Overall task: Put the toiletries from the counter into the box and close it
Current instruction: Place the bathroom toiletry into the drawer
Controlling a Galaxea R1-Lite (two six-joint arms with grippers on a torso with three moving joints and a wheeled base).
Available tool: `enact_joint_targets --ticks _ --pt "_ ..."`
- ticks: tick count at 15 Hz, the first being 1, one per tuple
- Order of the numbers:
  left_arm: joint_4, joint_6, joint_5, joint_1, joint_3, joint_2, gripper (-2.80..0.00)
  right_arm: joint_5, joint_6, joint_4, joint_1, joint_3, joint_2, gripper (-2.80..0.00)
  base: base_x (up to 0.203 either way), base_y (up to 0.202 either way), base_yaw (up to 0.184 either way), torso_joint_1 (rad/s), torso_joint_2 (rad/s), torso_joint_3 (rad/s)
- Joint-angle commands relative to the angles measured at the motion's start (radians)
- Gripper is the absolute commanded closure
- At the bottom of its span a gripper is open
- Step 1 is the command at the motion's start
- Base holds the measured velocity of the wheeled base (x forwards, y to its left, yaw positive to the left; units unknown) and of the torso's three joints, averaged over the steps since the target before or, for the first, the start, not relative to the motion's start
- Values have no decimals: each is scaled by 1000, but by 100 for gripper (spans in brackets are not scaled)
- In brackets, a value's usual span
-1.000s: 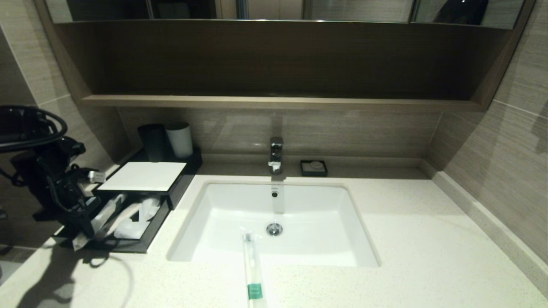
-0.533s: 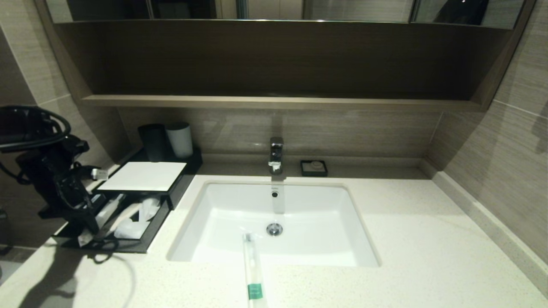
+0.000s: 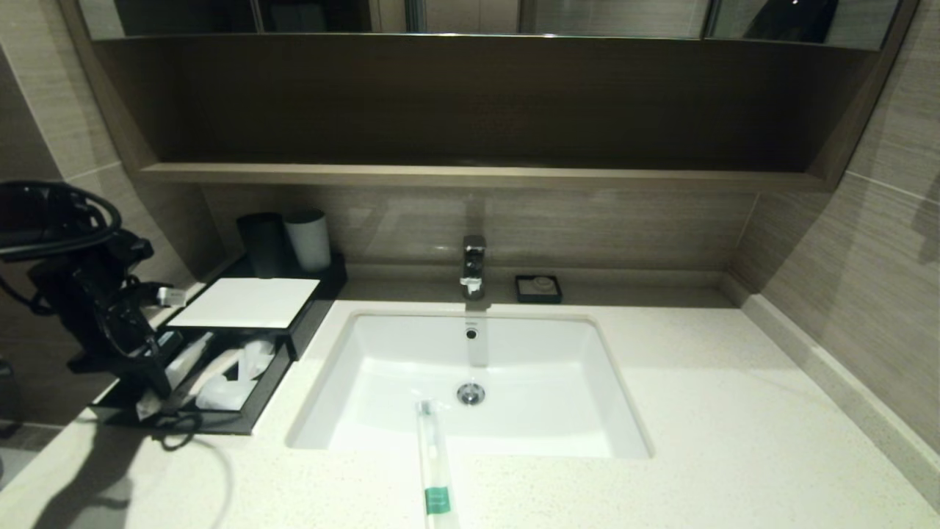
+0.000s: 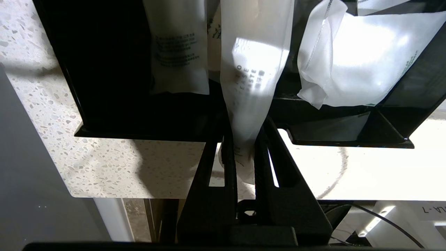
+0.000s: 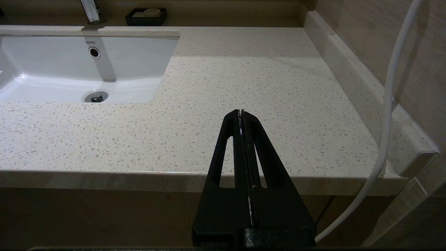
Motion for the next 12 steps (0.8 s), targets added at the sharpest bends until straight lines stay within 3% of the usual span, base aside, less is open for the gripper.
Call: enact_joint_targets --ticks 1,12 --pt "-3 -2 -1 1 0 3 0 0 0 0 0 2 0 0 0 0 0 0 0 0" --pt "-44 -20 3 1 0 13 0 0 0 0 0 2 0 0 0 0 0 0 0 0"
